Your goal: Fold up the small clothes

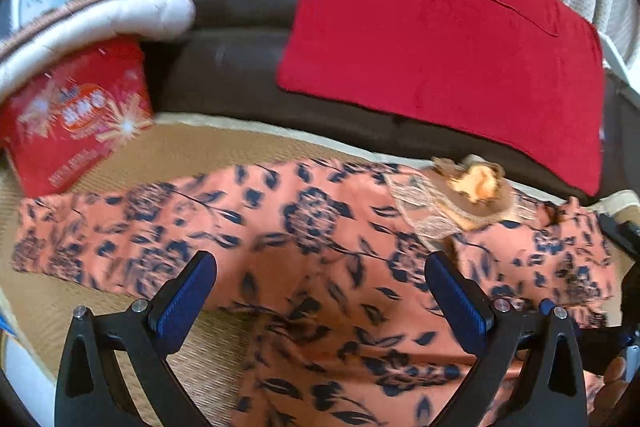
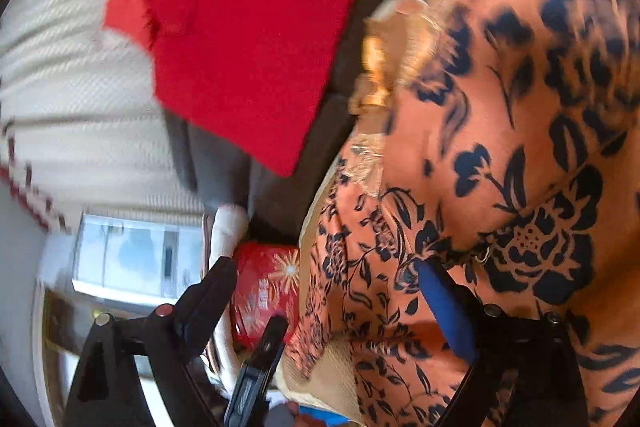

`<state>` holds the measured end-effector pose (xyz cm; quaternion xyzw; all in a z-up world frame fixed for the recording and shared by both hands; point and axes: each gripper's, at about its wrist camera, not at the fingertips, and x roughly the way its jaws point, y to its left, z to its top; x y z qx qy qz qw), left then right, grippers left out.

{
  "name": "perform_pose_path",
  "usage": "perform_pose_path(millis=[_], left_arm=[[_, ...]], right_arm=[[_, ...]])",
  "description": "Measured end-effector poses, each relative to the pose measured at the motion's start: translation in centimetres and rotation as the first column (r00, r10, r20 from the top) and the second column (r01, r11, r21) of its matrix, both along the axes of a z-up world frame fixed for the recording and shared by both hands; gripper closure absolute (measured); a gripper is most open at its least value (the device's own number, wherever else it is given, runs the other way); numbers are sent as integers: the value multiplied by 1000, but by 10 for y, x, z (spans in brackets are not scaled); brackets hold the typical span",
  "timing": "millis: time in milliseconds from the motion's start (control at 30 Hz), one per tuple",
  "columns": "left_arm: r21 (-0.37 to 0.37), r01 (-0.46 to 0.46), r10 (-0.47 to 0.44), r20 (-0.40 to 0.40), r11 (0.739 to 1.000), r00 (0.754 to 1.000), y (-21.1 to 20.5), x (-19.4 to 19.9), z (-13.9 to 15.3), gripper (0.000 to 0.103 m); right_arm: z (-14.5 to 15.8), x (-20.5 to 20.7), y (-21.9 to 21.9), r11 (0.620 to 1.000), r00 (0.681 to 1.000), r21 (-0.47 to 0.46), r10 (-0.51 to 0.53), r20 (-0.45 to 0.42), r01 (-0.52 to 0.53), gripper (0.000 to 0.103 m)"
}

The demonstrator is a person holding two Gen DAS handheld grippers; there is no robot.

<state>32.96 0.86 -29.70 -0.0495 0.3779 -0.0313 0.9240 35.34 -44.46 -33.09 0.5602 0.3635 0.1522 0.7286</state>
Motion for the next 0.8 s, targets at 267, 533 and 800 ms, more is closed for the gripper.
perform_pose_path(millis=[267, 533, 800], left_arm=[[-139, 248, -260, -74, 959, 963, -75, 8, -21, 13], [-274, 253, -307, -178, 928, 935, -113, 38, -56, 25], [-349, 241, -308, -150, 906, 940, -111, 41, -60, 103]], right_arm=[[39, -83, -74, 921, 957, -267, -253, 144, 284, 12], [55, -116, -153, 853, 912, -323, -394, 116, 410, 28], [56, -134, -178, 832, 895, -334, -429, 118, 443, 28]])
